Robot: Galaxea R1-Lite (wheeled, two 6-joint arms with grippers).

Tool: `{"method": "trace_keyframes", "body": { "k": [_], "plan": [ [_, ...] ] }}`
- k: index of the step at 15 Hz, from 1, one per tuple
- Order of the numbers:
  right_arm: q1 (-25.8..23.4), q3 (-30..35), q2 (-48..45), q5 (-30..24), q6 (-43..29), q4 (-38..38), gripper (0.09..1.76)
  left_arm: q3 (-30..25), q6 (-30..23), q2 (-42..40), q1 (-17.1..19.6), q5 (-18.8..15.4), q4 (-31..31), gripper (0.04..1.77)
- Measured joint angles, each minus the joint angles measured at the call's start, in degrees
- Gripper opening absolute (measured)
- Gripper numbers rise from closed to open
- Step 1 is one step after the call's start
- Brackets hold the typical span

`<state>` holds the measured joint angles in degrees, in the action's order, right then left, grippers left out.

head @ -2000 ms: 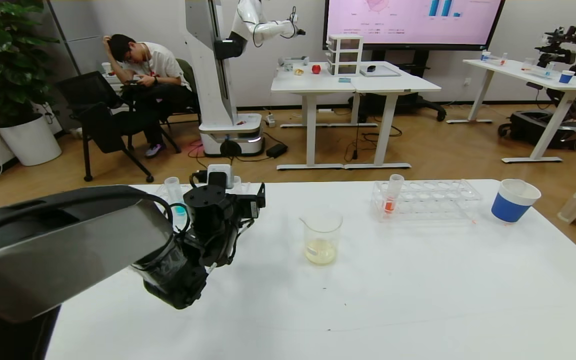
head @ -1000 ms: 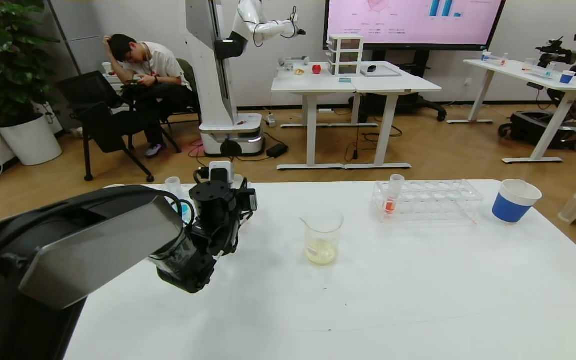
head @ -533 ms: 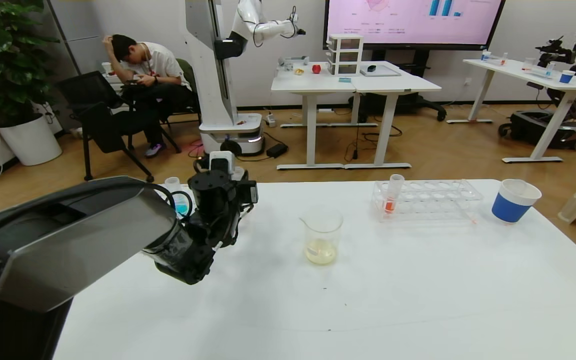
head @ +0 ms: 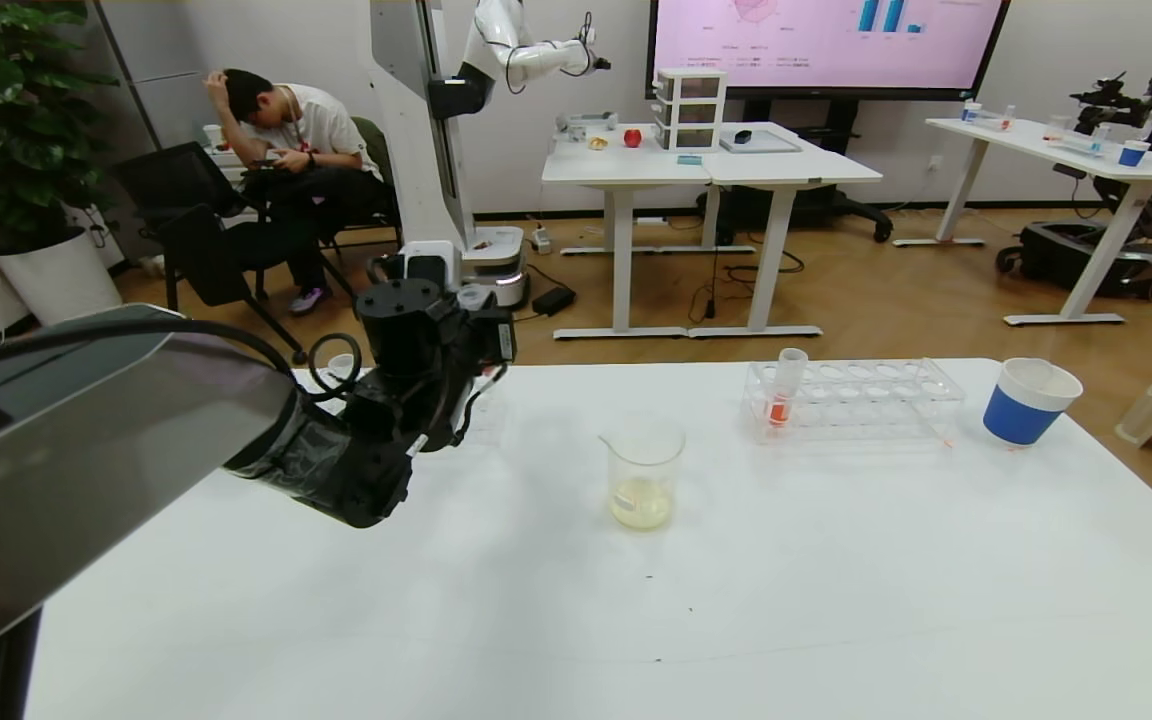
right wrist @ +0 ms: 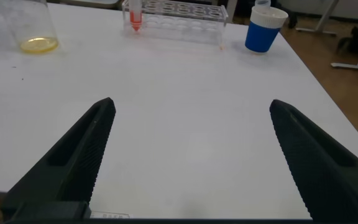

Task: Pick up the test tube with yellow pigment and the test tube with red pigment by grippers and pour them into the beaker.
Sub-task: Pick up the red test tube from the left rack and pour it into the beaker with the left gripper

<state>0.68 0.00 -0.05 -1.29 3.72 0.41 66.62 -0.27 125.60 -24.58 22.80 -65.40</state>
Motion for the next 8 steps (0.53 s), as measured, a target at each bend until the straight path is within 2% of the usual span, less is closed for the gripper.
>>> {"method": "trace_keyframes", "body": {
  "k": [4, 6, 8],
  "plan": [
    [0.0, 0.0, 0.0, 0.0, 0.0, 0.0, 1.73, 0.3, 0.1, -0.9, -0.1, -0.9, 1.6, 0.52],
    [0.0, 0.0, 0.0, 0.0, 0.0, 0.0, 1.73, -0.5, 1.5, -1.1, -0.1, -5.2, 1.5, 0.52],
    [0.0, 0.0, 0.0, 0.0, 0.0, 0.0, 1.73, -1.9, 2.7, -1.3, -0.3, -13.3, -0.5, 0.52]
  ]
}}
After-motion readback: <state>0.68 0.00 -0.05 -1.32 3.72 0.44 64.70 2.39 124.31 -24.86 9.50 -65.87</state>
